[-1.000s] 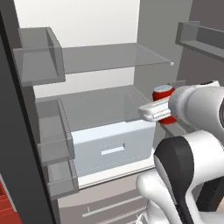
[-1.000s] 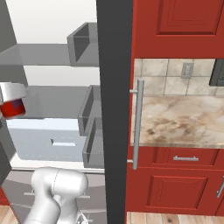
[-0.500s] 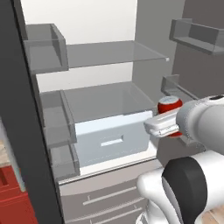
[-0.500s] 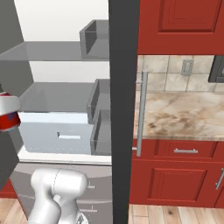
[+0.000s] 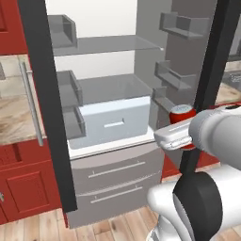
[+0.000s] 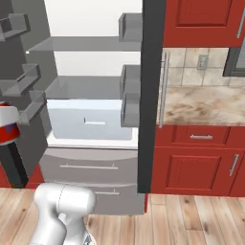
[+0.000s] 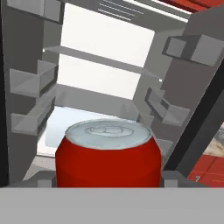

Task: Open the fridge, grab two sodas, and place both sodas inside the bowl with ice on the dining counter.

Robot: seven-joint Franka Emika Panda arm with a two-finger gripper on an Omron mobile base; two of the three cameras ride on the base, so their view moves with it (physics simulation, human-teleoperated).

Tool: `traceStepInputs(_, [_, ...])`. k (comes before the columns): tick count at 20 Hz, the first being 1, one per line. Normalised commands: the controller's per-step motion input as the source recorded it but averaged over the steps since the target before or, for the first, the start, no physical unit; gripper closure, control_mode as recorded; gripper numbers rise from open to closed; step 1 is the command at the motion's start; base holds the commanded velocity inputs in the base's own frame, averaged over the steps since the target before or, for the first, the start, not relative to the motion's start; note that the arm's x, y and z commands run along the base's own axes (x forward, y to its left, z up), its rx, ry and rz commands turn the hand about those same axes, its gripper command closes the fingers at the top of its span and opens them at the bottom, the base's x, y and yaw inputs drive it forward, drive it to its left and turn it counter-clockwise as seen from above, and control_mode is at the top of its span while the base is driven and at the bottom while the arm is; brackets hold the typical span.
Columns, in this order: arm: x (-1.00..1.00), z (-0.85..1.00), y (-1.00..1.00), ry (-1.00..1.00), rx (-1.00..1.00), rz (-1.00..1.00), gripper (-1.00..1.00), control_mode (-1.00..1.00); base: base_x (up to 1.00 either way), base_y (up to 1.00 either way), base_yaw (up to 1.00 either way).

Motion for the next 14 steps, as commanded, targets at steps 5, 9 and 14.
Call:
traceStepInputs(5, [0.0, 0.0, 0.0, 0.0, 0.0, 0.0, 1.0, 1.0, -0.95, 0.0, 0.01])
traceStepInputs(9, [0.0, 0.0, 0.0, 0.0, 0.0, 0.0, 1.0, 1.0, -1.0, 0.0, 0.02])
traceStepInputs(14, [0.0, 0.0, 0.0, 0.0, 0.0, 0.0, 1.0, 1.0, -1.0, 0.0, 0.04])
